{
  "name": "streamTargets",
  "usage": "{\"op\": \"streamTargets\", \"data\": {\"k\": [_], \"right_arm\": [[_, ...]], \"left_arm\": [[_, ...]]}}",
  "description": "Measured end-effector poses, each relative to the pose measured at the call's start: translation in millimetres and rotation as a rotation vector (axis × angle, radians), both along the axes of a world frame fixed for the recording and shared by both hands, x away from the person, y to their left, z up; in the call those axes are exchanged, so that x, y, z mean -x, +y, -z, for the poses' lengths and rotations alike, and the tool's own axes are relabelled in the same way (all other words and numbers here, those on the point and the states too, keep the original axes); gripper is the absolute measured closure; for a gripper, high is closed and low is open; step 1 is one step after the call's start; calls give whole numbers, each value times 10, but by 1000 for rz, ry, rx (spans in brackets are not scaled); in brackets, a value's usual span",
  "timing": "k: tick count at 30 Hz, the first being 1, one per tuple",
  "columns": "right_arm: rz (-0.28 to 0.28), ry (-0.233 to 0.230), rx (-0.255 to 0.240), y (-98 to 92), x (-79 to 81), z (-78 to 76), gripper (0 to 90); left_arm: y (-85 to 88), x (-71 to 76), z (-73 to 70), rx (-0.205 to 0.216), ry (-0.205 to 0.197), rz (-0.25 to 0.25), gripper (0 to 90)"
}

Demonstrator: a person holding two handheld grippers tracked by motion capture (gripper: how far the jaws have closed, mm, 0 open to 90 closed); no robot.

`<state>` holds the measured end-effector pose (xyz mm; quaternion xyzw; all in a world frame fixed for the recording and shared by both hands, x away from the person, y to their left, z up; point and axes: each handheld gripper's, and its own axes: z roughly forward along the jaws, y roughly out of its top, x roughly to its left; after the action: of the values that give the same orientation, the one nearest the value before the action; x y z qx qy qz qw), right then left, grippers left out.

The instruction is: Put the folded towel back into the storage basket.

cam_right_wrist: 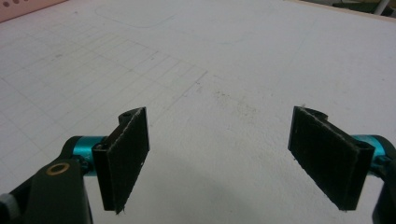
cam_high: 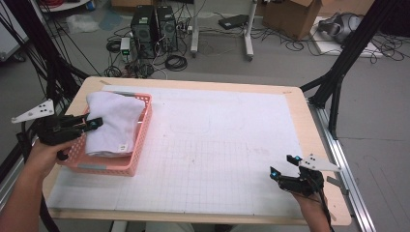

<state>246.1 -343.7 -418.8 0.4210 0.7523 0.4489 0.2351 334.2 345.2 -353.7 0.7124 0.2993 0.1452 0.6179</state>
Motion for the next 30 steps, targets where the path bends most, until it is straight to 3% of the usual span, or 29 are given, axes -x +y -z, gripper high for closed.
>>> {"op": "streamTargets", "data": {"k": [8, 12, 20, 23, 27, 30], "right_arm": [[1, 1, 1, 2, -1, 4, 193], [2, 1, -7, -4, 4, 0, 193], [5, 1, -6, -14, 5, 4, 193], [3, 3, -4, -1, 3, 6, 193], [2, 5, -2, 4, 1, 8, 193], [4, 4, -6, -2, -1, 9, 193]], "left_arm": [[-54, -77, 78, -12, 22, 0, 716], [-73, -150, 130, -10, 52, -29, 713], [-77, -231, 204, -58, 131, -60, 688], [-58, -245, 206, -56, 152, -108, 632], [0, -245, 156, -30, 181, -222, 412], [50, -224, 85, -41, 168, -296, 327]]}}
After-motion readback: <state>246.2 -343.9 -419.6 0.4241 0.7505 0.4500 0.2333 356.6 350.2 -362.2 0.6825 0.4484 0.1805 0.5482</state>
